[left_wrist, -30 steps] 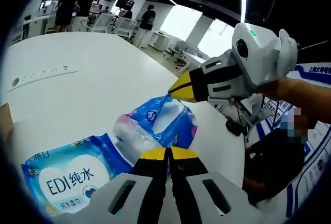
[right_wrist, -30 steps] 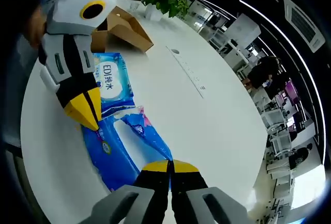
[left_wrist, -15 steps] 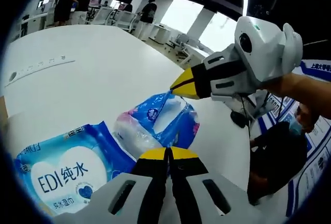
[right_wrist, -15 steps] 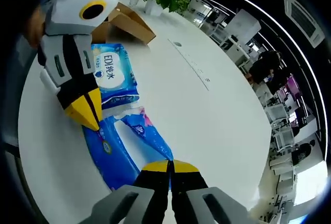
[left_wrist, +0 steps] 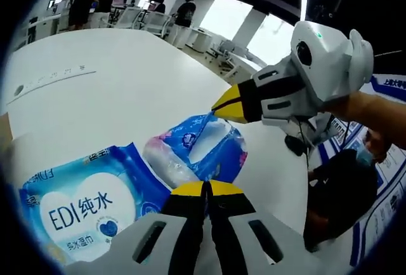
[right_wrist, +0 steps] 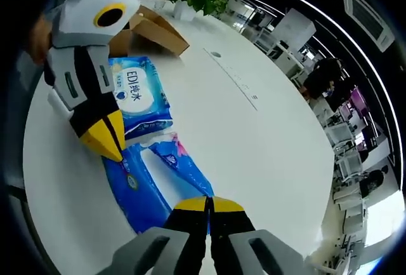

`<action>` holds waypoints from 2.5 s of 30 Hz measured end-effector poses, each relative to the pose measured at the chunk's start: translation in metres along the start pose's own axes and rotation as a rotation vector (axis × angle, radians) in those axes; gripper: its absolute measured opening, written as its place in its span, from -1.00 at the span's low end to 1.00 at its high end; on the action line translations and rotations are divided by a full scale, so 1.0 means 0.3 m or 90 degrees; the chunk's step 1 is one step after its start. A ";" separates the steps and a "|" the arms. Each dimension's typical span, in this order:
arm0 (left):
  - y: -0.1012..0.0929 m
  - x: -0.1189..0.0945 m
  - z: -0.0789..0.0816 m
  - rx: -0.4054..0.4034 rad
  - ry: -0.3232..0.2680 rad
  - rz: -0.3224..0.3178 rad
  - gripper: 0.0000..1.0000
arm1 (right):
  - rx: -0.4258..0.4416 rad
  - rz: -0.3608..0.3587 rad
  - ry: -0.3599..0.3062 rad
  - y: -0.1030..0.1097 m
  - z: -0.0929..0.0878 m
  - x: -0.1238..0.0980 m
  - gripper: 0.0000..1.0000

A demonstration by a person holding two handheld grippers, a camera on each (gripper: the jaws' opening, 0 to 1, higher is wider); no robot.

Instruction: Operate the shoe box by opening the lid, removing the specified soft item, and placing it in the target area until the item is outside and the box remains undamaged.

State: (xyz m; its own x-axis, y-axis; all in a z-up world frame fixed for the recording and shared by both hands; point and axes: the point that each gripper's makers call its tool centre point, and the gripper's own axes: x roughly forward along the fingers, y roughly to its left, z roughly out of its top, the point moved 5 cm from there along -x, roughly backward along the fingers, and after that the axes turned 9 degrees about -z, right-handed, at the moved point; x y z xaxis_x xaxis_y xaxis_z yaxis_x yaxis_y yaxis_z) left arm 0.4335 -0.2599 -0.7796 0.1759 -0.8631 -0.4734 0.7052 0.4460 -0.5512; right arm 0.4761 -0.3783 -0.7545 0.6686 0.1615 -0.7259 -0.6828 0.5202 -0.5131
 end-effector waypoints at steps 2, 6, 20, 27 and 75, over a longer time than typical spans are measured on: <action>0.005 -0.005 0.001 0.002 -0.001 0.007 -1.00 | 0.007 0.004 0.002 0.002 -0.001 0.001 -1.00; 0.001 -0.010 -0.001 0.008 0.008 0.004 -1.00 | 0.003 0.006 0.010 0.004 -0.010 0.002 -1.00; -0.025 -0.061 0.002 0.046 0.013 0.024 -0.96 | 0.015 -0.001 0.008 0.014 0.012 -0.042 -0.90; -0.050 -0.114 0.022 0.073 0.016 0.027 -0.83 | 0.041 -0.009 -0.008 0.009 0.043 -0.083 -0.78; 0.093 -1.084 -0.089 0.065 -0.078 0.289 -0.31 | 0.080 0.123 -0.183 0.298 0.466 -0.292 -0.06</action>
State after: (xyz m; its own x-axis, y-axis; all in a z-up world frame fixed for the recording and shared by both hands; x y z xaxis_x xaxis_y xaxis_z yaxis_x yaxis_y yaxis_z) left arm 0.3777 0.0395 -0.6594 0.5571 -0.6111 -0.5623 0.6011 0.7639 -0.2346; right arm 0.3977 -0.2288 -0.6727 0.5985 0.4865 -0.6364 -0.7748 0.5536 -0.3055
